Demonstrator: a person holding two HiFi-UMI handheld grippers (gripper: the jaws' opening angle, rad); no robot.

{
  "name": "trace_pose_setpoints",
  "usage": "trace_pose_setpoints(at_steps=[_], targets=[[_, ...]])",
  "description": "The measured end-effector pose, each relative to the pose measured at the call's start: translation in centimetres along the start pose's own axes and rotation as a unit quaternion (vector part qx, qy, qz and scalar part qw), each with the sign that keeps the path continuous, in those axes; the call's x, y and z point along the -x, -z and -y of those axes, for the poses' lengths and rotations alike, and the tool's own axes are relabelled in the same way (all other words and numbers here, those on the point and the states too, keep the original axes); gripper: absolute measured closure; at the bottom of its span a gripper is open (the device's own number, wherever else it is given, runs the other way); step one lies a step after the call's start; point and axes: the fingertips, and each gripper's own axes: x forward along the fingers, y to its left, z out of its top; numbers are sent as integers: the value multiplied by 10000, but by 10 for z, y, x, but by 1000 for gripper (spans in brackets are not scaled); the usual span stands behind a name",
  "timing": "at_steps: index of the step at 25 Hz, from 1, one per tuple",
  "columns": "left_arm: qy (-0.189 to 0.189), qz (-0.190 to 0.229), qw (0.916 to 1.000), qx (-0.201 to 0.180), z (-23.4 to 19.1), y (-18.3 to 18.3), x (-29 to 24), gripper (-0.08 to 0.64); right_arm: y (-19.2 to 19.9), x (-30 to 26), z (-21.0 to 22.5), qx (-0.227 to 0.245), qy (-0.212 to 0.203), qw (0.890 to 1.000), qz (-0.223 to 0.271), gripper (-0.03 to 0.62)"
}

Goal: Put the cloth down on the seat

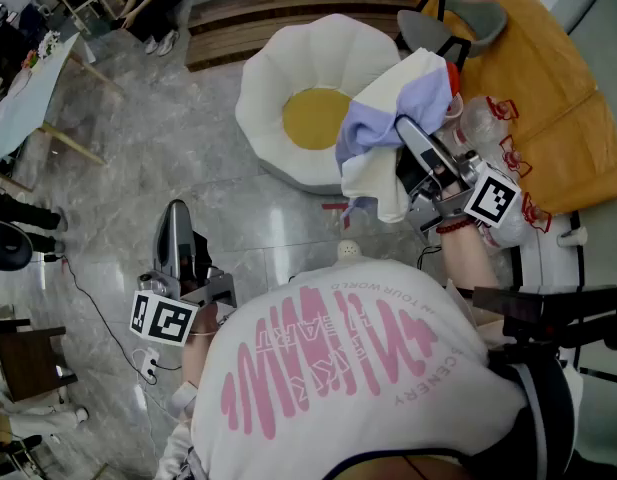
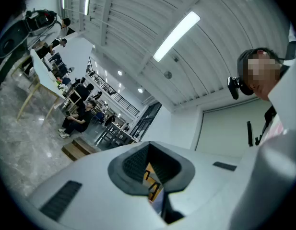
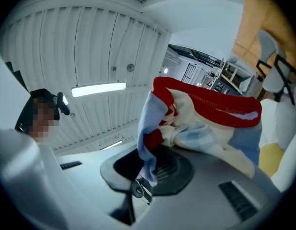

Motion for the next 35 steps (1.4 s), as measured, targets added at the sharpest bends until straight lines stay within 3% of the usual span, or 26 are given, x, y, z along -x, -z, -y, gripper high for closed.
trace_pose_setpoints(at_steps=[14,18,30,35], targets=[[-165,86,9998,-3,-6,-3,21,551,-2,0,-3,-27,-122,9999,117,548],[-200,77,9998,-57,-9,-2,31,551,-4,0,0,153,-61,9997,161,548],[-723,247,9971,40,-28,-42,42,551,-48,-49,0,530,189,9983,127,548],[-1109,491,9924,-206,-46,-50,26,551,-64,-79,38,441,30,9990,98,548]])
